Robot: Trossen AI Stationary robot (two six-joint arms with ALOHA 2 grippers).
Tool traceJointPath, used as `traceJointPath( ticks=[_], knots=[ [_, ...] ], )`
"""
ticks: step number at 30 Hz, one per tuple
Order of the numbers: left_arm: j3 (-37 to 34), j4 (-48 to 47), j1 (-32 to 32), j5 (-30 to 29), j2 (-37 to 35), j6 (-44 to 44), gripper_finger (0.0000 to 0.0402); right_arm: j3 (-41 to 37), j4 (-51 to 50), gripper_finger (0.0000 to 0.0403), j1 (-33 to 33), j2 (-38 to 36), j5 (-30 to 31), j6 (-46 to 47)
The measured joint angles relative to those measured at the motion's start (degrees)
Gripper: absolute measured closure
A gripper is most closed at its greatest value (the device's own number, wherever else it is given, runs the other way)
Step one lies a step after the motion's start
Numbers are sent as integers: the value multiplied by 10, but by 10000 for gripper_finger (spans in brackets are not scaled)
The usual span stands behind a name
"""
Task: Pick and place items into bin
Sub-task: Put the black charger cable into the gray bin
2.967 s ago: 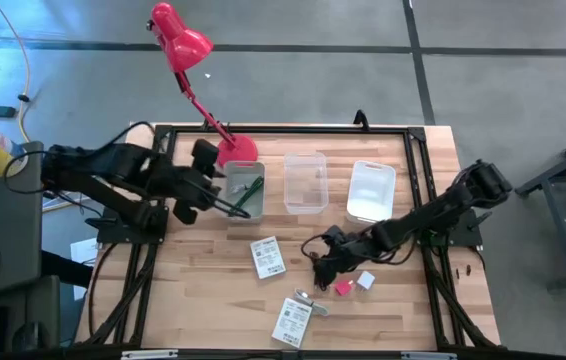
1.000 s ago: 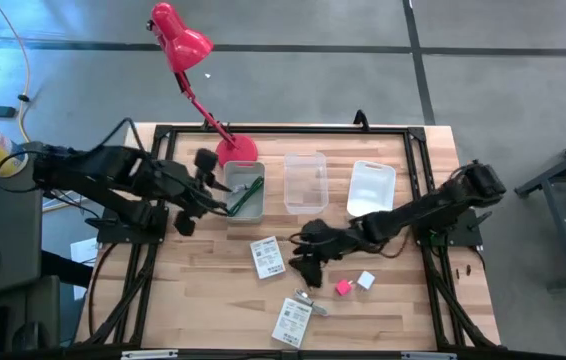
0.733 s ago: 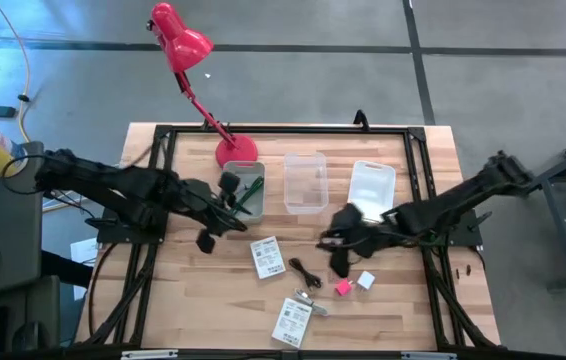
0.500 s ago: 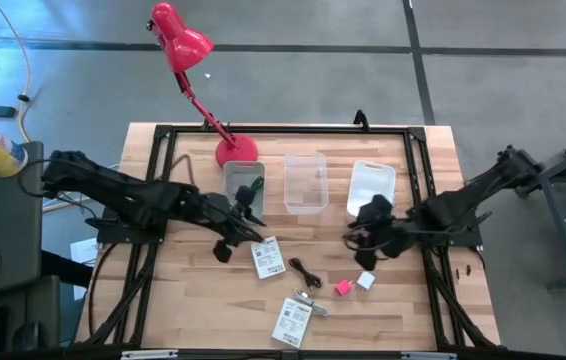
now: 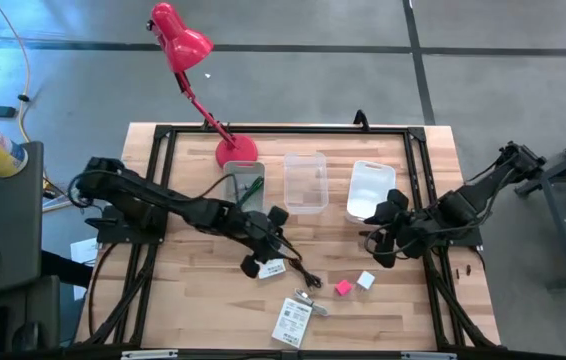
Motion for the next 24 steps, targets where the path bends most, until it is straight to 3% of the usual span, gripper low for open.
traceJointPath(
  ticks=[9, 24],
  knots=[
    [82, -18, -4, 53, 116, 1, 257, -18, 9, 265, 32, 1, -6, 6],
    [188, -106, -9, 23, 231, -9, 257, -38, 48, 265, 69, 1, 9, 34]
  ],
)
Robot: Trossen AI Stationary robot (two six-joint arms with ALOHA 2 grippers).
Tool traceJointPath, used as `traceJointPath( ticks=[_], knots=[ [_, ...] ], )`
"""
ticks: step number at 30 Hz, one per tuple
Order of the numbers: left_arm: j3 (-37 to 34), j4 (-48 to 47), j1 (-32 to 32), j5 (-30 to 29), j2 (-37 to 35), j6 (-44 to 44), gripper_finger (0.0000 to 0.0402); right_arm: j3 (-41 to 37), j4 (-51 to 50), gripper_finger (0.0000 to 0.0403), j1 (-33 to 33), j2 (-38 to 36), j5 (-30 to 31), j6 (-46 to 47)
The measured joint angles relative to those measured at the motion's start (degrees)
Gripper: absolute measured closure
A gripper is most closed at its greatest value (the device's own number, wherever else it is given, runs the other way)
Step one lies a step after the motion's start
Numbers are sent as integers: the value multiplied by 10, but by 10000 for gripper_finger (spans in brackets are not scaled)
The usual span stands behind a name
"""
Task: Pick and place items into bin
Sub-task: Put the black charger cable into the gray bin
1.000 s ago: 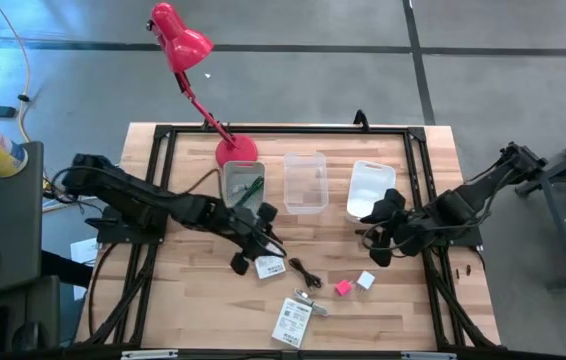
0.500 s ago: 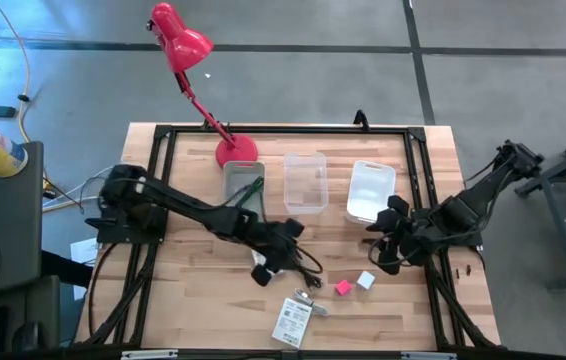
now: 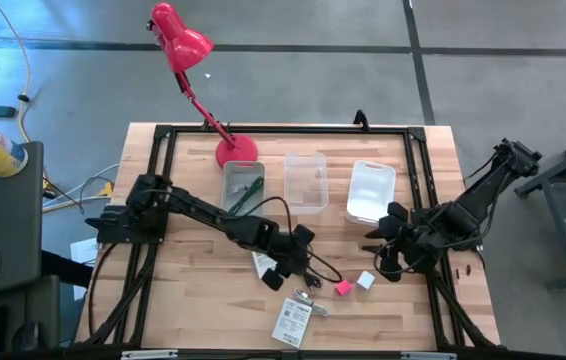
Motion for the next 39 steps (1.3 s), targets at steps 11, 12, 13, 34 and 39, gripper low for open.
traceJointPath(
  ticks=[11, 12, 13, 34, 39],
  knots=[
    [16, -13, -12, -29, 31, -6, 257, 0, 4, 265, 0, 0, 16, -2],
    [16, -16, -10, -33, 32, -7, 257, 0, 5, 265, 0, 0, 16, -2],
    [16, -15, -10, -37, 32, -6, 257, 0, 5, 265, -1, 0, 16, -2],
    [15, 9, -6, -37, 68, -4, 261, 0, 6, 265, -1, 0, 18, 13],
    [17, 16, -1, -12, 80, -4, 294, 0, 5, 265, -1, 0, 18, 13]
  ],
)
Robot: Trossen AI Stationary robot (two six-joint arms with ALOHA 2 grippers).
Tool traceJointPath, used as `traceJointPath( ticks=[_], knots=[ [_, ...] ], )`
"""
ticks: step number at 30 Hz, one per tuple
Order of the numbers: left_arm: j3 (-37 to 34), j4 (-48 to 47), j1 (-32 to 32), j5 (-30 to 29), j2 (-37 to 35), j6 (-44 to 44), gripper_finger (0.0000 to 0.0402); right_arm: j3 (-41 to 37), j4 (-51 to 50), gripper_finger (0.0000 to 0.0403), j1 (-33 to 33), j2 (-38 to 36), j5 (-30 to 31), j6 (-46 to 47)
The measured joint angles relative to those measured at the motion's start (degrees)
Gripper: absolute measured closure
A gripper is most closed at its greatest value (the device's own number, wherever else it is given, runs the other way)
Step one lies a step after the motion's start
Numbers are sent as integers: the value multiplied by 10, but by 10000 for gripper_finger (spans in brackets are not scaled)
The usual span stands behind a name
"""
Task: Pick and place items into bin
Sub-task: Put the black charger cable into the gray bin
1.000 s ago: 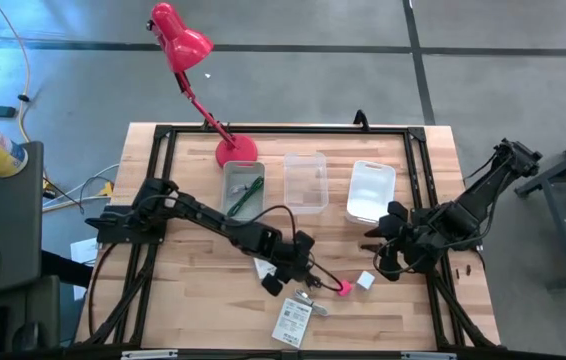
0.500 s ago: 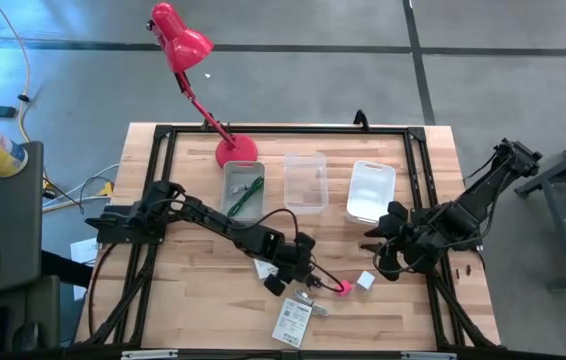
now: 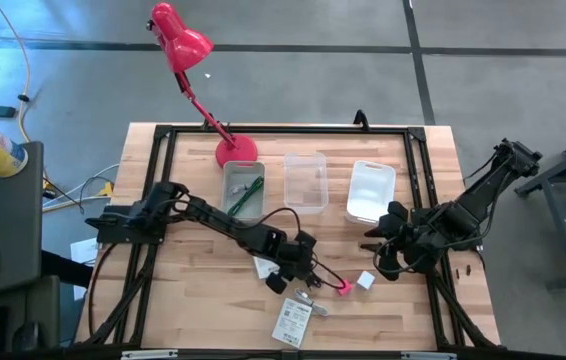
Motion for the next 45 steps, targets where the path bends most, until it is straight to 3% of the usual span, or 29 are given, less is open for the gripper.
traceJointPath(
  ticks=[15, 20, 24, 33, 37, 45],
  knots=[
    [10, -20, 17, 20, 1, -22, 393, 0, -1, 265, 0, 0, -1, 2],
    [59, -47, 31, 15, -10, -21, 383, 0, -2, 265, 0, 0, -1, 4],
    [119, -128, 38, 6, -10, -1, 388, 0, -2, 265, 0, 0, -2, 4],
    [250, -354, 53, -104, -11, 28, 393, 0, -7, 265, 0, 0, -1, 4],
    [262, -424, 68, -120, -19, -9, 398, 0, -9, 265, 0, 0, -1, 4],
    [257, -511, 104, -212, -58, -111, 391, 0, -11, 265, 0, 0, 2, 9]
  ],
)
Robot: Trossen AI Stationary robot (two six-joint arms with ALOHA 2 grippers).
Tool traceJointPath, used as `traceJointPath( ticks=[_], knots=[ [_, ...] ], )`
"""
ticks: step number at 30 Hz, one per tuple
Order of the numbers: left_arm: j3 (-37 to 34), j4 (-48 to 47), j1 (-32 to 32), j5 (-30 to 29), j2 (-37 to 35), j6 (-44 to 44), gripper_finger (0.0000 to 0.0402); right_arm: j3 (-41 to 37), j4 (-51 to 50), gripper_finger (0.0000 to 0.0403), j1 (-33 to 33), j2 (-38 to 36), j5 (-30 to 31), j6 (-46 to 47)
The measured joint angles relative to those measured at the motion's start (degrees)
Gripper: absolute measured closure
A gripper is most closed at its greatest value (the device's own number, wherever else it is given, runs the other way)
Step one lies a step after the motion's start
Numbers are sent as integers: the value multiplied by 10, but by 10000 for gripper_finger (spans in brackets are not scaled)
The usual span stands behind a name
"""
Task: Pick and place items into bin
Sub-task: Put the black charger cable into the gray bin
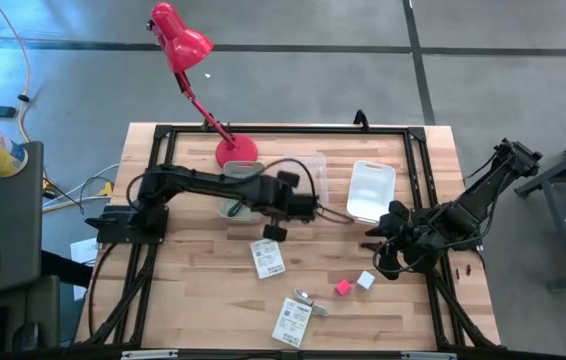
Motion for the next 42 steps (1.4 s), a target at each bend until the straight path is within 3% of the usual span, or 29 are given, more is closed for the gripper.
traceJointPath(
  ticks=[11, 19, 26, 33, 42],
  knots=[
    [0, -66, 53, -64, -51, -28, 390, 0, -2, 265, 0, 0, 0, 12],
    [-17, -68, 64, -78, -88, -27, 390, 0, -2, 265, 0, 0, 3, 11],
    [-194, 51, 66, -57, -180, -54, 390, 0, -7, 265, 0, 0, 5, 7],
    [-383, 204, 120, 1, -285, -128, 390, 0, -10, 265, 0, 0, 26, 6],
    [-486, 263, 180, 37, -329, -198, 389, 0, -2, 265, -18, 0, 27, 11]
  ],
)
